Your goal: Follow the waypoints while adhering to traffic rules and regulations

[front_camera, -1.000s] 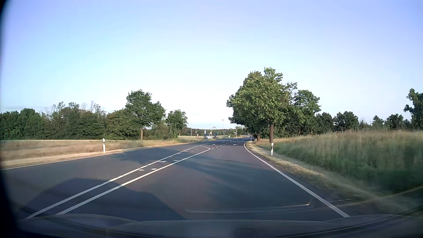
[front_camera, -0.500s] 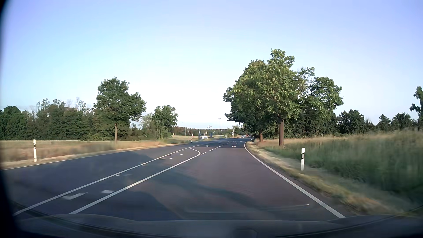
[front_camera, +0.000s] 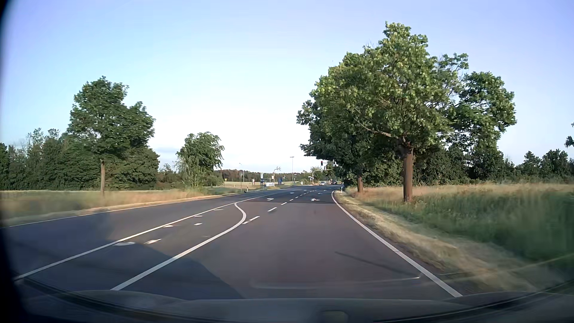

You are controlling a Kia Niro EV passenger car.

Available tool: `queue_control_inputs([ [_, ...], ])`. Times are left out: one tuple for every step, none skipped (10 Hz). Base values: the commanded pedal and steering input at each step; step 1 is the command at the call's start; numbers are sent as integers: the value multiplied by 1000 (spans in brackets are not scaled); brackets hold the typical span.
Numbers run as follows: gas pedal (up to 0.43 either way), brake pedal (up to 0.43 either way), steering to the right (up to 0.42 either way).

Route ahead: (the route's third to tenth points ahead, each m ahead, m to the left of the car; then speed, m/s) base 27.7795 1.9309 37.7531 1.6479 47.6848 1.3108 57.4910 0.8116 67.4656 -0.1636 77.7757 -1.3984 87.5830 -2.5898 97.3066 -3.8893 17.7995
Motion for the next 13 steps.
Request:
queue_control_inputs([
  [39,24,7],
  [39,24,7],
  [39,24,7],
  [47,24,7],
  [47,24,7],
  [47,24,7],
  [47,24,8],
  [47,24,9],
  [47,24,9],
  [47,24,9],
  [47,24,9],
  [47,24,9],
  [47,24,9],
])
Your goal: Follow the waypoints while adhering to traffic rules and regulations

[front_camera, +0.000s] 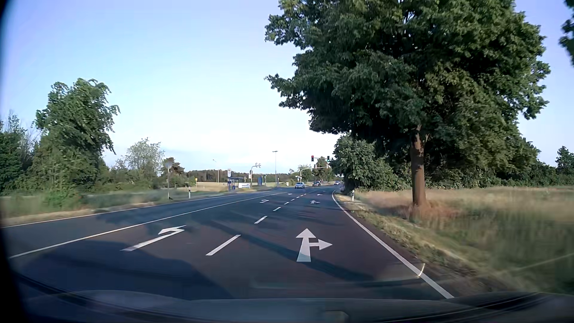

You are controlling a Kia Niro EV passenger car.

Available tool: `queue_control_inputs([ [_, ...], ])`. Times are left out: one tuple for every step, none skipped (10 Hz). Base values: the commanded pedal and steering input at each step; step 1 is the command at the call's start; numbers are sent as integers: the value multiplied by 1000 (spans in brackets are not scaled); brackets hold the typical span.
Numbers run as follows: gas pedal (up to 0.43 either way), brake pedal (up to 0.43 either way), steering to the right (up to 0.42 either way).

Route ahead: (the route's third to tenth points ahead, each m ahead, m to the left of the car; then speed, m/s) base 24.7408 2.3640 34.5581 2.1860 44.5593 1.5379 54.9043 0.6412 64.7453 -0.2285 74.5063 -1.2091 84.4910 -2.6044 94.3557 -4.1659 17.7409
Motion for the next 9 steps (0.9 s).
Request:
queue_control_inputs([
  [47,24,9],
  [47,24,9],
  [47,24,9],
  [47,30,9],
  [47,24,9],
  [47,24,9],
  [47,24,9],
  [47,24,9],
  [47,24,9],
])
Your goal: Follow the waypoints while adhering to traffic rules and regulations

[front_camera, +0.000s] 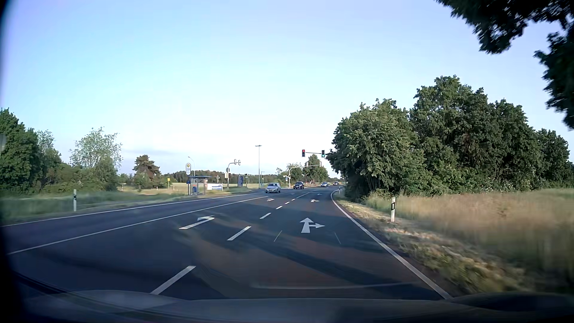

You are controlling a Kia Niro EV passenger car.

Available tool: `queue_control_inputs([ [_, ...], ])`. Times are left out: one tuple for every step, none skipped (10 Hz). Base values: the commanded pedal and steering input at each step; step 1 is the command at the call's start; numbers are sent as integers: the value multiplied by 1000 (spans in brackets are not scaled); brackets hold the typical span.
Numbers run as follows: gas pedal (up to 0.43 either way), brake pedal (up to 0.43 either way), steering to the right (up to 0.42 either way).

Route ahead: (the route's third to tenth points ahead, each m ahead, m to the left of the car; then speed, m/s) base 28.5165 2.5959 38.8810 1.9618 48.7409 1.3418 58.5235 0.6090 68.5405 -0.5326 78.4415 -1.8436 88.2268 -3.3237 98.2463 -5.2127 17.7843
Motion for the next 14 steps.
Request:
queue_control_inputs([
  [47,24,9],
  [47,24,9],
  [47,24,9],
  [47,24,9],
  [47,24,9],
  [47,24,9],
  [47,24,9],
  [47,24,9],
  [47,24,9],
  [47,24,9],
  [47,24,9],
  [59,24,9],
  [59,24,9],
  [59,24,9],
])
